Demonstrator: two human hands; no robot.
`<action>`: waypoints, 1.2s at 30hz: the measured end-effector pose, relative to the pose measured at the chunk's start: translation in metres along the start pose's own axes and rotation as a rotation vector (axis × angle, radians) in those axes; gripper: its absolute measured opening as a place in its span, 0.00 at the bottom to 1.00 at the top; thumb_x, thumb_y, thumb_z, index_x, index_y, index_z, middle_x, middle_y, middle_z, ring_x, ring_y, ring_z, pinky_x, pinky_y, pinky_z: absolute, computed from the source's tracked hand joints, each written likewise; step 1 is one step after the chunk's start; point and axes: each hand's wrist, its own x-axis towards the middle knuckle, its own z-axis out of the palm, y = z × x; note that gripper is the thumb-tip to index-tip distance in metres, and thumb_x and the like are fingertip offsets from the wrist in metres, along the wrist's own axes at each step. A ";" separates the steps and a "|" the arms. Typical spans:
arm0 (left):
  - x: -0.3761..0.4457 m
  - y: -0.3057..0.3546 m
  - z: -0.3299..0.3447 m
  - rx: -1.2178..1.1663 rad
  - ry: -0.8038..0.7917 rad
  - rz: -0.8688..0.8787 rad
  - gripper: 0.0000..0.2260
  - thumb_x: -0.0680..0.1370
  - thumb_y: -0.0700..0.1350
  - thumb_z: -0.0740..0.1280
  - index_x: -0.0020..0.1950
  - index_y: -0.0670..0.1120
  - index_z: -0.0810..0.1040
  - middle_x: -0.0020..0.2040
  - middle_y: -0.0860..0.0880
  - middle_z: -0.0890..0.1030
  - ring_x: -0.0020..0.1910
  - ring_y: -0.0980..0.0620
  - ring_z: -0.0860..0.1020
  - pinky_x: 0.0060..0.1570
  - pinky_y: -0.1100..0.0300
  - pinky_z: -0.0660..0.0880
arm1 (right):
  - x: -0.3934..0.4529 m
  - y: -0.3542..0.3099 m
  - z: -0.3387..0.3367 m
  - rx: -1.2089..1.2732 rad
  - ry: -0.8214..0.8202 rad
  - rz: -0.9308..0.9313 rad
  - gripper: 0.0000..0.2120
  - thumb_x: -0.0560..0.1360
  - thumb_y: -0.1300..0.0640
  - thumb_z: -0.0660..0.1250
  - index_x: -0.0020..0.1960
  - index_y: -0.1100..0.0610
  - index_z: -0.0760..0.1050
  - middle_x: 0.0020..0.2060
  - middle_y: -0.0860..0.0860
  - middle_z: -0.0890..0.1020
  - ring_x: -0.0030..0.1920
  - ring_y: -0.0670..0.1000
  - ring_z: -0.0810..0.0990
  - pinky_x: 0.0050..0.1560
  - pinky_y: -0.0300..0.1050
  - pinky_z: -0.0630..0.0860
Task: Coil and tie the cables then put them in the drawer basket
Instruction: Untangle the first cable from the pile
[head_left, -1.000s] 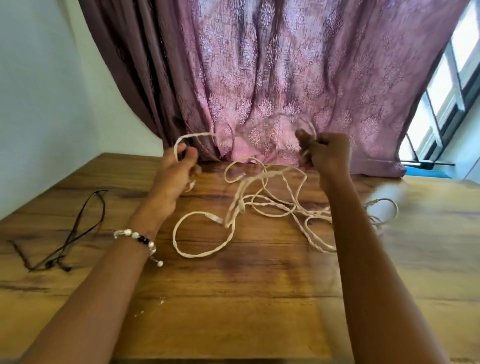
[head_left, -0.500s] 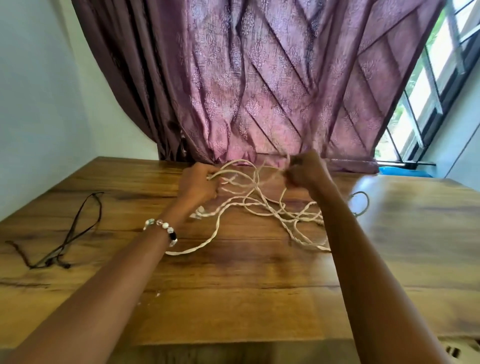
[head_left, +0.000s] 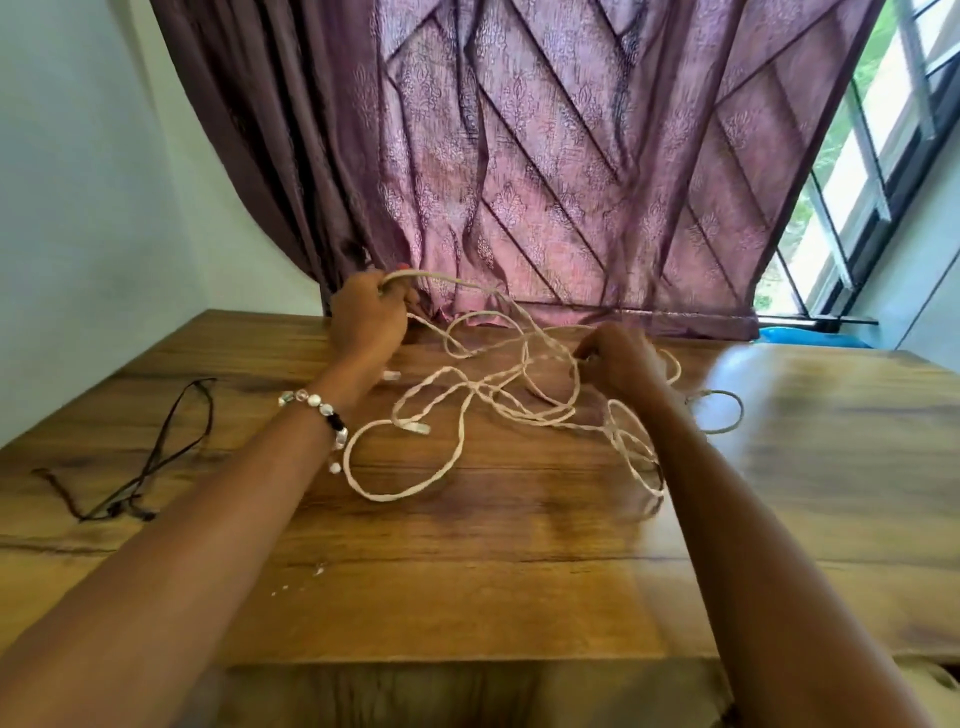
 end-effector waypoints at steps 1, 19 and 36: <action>0.004 0.000 -0.003 -0.076 0.012 -0.030 0.13 0.79 0.48 0.62 0.38 0.48 0.82 0.37 0.50 0.82 0.37 0.51 0.80 0.41 0.59 0.77 | 0.003 0.002 -0.009 0.041 0.024 0.013 0.06 0.69 0.58 0.72 0.46 0.52 0.83 0.42 0.53 0.83 0.41 0.54 0.82 0.39 0.45 0.76; -0.038 0.072 0.059 -0.202 -0.569 -0.024 0.24 0.76 0.64 0.61 0.48 0.42 0.78 0.45 0.38 0.84 0.43 0.44 0.83 0.54 0.45 0.78 | 0.007 -0.060 -0.078 0.339 0.308 -0.159 0.09 0.64 0.61 0.78 0.41 0.56 0.81 0.38 0.54 0.83 0.33 0.49 0.79 0.41 0.44 0.79; -0.036 0.085 0.040 -0.563 -0.448 -0.371 0.08 0.72 0.40 0.72 0.45 0.35 0.81 0.36 0.42 0.83 0.27 0.50 0.79 0.31 0.60 0.76 | 0.006 -0.041 -0.065 0.524 0.146 0.004 0.13 0.61 0.63 0.80 0.31 0.51 0.77 0.31 0.55 0.82 0.32 0.54 0.80 0.39 0.53 0.78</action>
